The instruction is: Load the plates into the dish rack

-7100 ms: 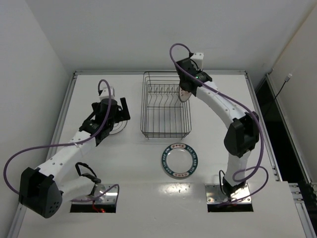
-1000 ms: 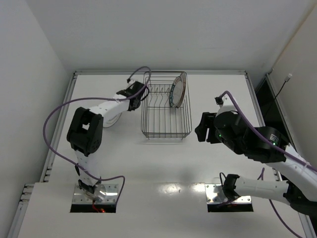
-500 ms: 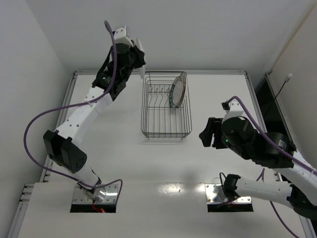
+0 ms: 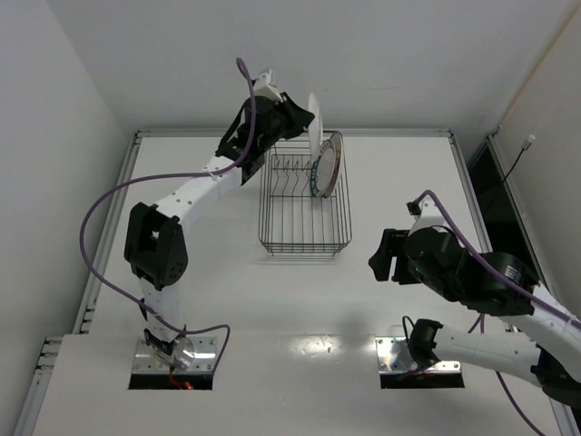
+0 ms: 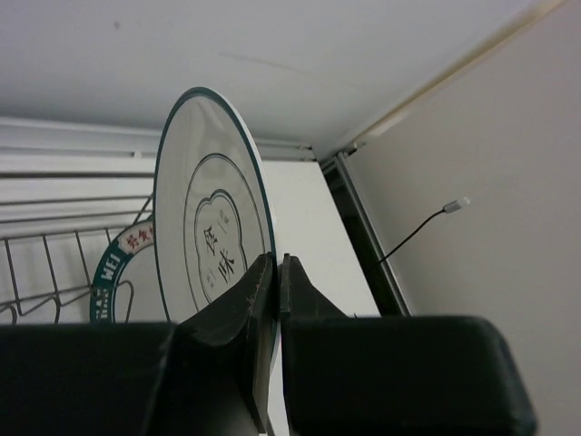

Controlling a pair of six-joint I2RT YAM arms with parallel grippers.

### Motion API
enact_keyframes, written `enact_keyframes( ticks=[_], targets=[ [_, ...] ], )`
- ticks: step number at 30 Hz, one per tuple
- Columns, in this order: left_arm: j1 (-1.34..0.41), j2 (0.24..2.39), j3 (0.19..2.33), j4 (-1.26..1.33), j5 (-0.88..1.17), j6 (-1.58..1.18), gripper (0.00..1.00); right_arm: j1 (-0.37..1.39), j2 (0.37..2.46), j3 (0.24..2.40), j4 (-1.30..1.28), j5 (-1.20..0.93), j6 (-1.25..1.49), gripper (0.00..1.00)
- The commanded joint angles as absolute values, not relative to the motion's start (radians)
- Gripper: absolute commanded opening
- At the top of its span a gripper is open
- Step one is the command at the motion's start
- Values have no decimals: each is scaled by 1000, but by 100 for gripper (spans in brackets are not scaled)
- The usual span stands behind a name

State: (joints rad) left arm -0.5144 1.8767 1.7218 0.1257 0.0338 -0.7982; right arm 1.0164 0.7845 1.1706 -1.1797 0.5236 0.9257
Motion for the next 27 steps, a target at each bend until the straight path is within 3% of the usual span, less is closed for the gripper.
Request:
enact_keyframes(
  ticks=[1, 20, 27],
  targets=[
    [-528, 1870, 1709, 249, 46, -828, 0, 1014, 750, 1152, -1209, 551, 969, 62],
    [-546, 1936, 1577, 238, 0, -809, 0, 1014, 634, 1092, -1298, 581, 1078, 65],
    [-577, 1977, 1653, 62, -37, -732, 0, 1014, 578, 1046, -1307, 581, 1117, 65]
  ],
)
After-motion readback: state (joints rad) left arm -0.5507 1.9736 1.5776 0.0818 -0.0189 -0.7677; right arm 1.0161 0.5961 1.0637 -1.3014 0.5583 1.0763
